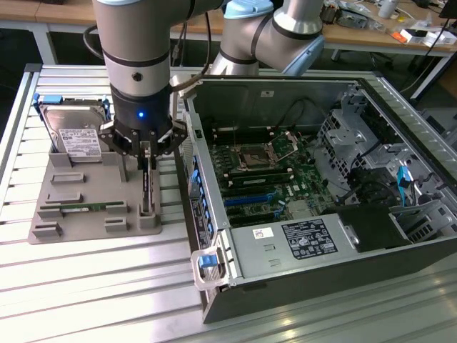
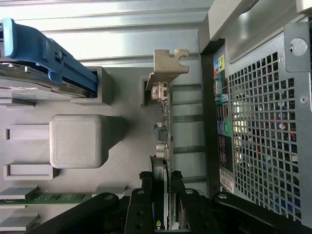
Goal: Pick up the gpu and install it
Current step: 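Pick up the gpu and move the gpu toward the slot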
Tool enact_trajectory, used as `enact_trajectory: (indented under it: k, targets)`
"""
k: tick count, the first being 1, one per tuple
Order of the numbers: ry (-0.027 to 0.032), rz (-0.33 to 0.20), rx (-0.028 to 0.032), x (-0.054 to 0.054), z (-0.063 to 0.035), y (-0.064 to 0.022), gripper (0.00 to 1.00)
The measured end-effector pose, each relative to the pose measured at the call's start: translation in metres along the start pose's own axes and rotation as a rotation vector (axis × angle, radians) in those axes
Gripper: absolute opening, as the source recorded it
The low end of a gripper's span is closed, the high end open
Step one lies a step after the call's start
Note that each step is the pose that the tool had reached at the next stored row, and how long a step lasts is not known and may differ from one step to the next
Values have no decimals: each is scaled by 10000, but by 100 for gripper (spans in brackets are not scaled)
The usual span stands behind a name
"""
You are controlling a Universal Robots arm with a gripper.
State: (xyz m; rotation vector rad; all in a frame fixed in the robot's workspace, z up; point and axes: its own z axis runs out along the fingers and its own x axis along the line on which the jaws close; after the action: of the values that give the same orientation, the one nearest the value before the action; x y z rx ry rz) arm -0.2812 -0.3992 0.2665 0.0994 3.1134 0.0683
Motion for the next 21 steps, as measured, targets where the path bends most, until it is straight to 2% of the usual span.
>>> enact_trajectory:
  k: [21]
  targets:
    - [0,0,0,-3,-135,6,27]
